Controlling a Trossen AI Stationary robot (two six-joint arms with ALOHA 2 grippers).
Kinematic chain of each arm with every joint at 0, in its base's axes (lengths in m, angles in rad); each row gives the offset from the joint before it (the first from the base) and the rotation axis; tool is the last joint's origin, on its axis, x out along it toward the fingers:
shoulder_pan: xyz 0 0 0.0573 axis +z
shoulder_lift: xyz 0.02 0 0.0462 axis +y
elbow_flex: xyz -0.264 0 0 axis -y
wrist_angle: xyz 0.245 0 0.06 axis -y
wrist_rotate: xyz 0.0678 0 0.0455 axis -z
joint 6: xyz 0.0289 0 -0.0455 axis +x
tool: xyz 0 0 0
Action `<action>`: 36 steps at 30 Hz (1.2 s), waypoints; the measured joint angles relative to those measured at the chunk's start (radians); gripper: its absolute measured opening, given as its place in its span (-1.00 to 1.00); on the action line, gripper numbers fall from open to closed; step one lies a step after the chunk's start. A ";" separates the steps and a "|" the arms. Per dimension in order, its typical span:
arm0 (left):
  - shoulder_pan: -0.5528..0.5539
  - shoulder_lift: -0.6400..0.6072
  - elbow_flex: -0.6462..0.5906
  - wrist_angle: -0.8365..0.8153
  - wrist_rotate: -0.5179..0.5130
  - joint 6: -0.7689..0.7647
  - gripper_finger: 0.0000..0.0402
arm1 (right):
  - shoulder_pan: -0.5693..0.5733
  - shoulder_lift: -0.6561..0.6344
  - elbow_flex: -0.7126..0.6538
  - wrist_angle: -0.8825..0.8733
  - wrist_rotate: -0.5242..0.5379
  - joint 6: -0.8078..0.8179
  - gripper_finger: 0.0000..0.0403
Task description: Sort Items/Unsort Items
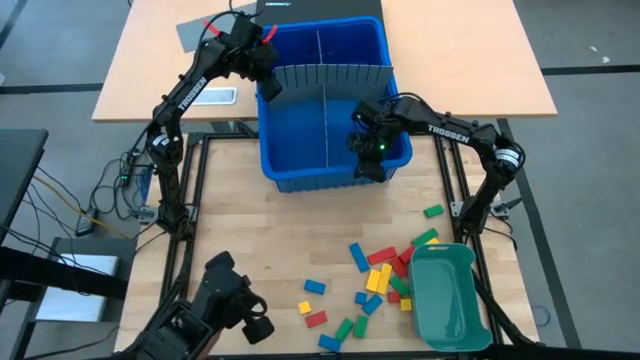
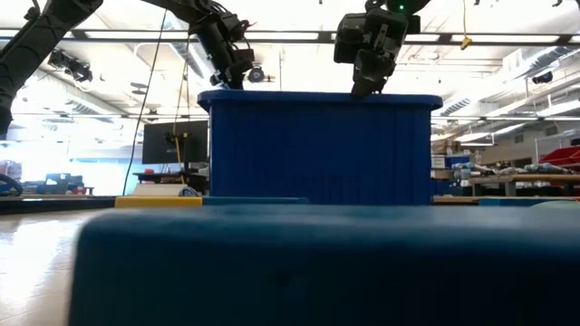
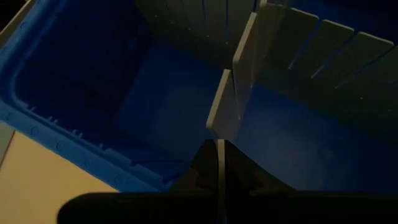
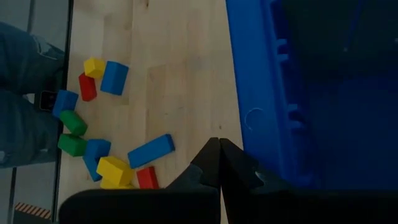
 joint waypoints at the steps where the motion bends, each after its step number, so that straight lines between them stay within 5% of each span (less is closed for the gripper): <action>1: 0.000 0.000 0.000 0.005 -0.007 0.000 -0.97 | -0.001 0.000 0.000 0.000 0.000 0.000 -1.00; 36: 0.003 0.005 0.000 0.104 -0.092 -0.001 -0.97 | -0.006 0.000 0.000 0.005 -0.005 -0.018 -1.00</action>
